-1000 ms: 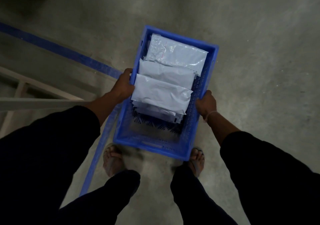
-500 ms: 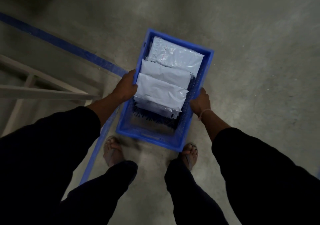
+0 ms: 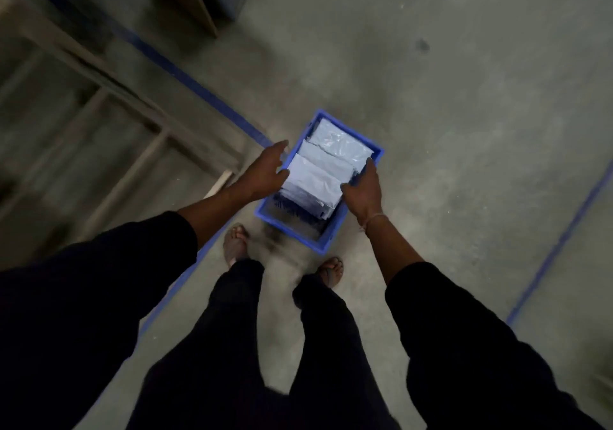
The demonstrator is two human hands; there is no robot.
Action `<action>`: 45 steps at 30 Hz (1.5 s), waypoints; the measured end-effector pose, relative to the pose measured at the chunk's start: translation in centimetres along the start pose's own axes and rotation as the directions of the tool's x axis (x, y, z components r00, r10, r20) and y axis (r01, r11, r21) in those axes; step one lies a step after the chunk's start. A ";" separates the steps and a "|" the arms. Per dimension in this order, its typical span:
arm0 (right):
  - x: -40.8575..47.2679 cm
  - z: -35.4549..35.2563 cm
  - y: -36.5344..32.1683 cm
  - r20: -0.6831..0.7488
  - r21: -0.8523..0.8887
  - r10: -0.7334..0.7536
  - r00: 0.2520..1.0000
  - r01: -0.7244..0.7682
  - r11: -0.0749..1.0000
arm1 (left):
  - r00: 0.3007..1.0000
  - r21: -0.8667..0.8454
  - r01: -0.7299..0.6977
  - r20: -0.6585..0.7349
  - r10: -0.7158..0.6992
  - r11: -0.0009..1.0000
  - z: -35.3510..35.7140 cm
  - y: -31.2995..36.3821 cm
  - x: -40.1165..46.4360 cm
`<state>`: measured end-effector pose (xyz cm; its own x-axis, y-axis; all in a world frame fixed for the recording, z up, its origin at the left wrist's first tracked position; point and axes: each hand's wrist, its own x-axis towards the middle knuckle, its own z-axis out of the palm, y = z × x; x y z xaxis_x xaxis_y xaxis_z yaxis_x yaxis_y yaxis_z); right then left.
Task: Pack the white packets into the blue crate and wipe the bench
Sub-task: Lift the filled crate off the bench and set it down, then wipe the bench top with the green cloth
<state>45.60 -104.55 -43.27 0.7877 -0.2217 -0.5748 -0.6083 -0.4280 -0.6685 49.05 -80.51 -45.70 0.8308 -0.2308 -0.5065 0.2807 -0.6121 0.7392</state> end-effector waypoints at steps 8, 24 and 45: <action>-13.6 -3.6 -15.7 0.031 0.010 -0.289 0.957 0.289 0.957 | 0.940 -0.139 -0.225 -0.292 0.177 0.964 -9.5 11.5 -16.9; -28.1 12.4 -34.9 0.189 0.053 -0.787 0.588 0.794 0.606 | 0.657 -0.140 -0.448 -0.722 0.219 0.883 -28.9 4.7 -37.3; -26.0 23.5 -43.9 0.369 -0.357 -0.875 0.314 0.917 0.178 | 0.446 0.046 -0.056 -0.893 0.066 0.997 -37.5 -5.0 -35.9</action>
<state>49.47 -59.39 -10.09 0.7431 0.6281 0.2306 0.6489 -0.5926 -0.4772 35.86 -40.74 -14.58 0.8182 0.5316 0.2190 0.2114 -0.6324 0.7453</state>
